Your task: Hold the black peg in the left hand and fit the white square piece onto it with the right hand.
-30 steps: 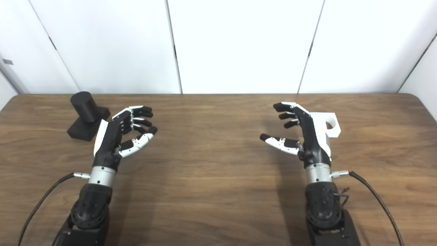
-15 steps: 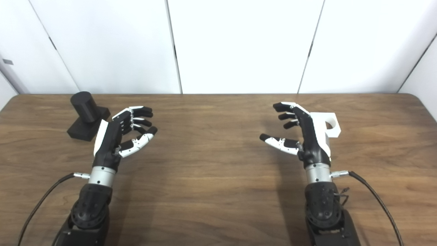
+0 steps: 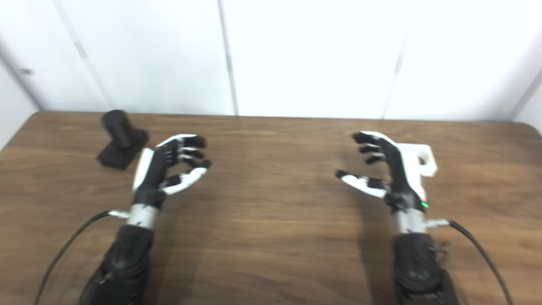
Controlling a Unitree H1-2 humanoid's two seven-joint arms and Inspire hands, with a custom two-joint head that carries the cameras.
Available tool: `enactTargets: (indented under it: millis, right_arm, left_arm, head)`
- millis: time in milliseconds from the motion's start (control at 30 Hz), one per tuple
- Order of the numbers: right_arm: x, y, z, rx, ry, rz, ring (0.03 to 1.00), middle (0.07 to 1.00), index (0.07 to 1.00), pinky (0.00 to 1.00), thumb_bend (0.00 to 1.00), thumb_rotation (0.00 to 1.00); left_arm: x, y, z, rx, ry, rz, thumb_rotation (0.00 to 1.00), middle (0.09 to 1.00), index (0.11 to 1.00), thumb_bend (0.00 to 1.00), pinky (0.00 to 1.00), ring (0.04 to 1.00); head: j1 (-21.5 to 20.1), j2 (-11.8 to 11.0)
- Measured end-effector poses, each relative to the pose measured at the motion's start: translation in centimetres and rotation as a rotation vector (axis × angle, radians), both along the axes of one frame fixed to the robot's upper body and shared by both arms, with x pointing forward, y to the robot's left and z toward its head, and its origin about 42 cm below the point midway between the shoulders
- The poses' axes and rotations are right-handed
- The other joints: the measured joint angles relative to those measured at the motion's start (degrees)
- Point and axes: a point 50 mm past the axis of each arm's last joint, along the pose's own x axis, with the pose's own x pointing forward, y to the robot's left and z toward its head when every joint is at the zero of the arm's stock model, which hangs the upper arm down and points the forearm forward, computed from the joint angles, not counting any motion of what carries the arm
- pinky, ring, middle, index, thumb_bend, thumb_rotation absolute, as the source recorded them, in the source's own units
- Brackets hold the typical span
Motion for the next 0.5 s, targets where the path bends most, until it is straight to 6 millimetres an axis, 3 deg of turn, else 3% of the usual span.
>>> enactTargets:
  millis: [200, 500]
  right_arm:
    - [0.0, -0.6, 0.1, 0.027, 0.0, -0.004, 0.645, 0.703, 0.663, 0.53, 0.57, 0.0]
    - [-0.2, -0.7, 0.0, 0.035, 0.004, 0.006, 0.653, 0.703, 0.66, 0.53, 0.56, 0.0]
  left_arm:
    - [-0.1, -1.4, -0.2, -0.023, 0.006, -0.017, 0.05, 0.654, 0.636, 0.6, 0.49, 0.592]
    - [-0.1, -1.8, -1.5, -0.006, 0.031, -0.01, 0.06, 0.67, 0.627, 0.61, 0.48, 0.607]
  head:
    - [2.2, -2.28]
    - [4.84, -6.41]
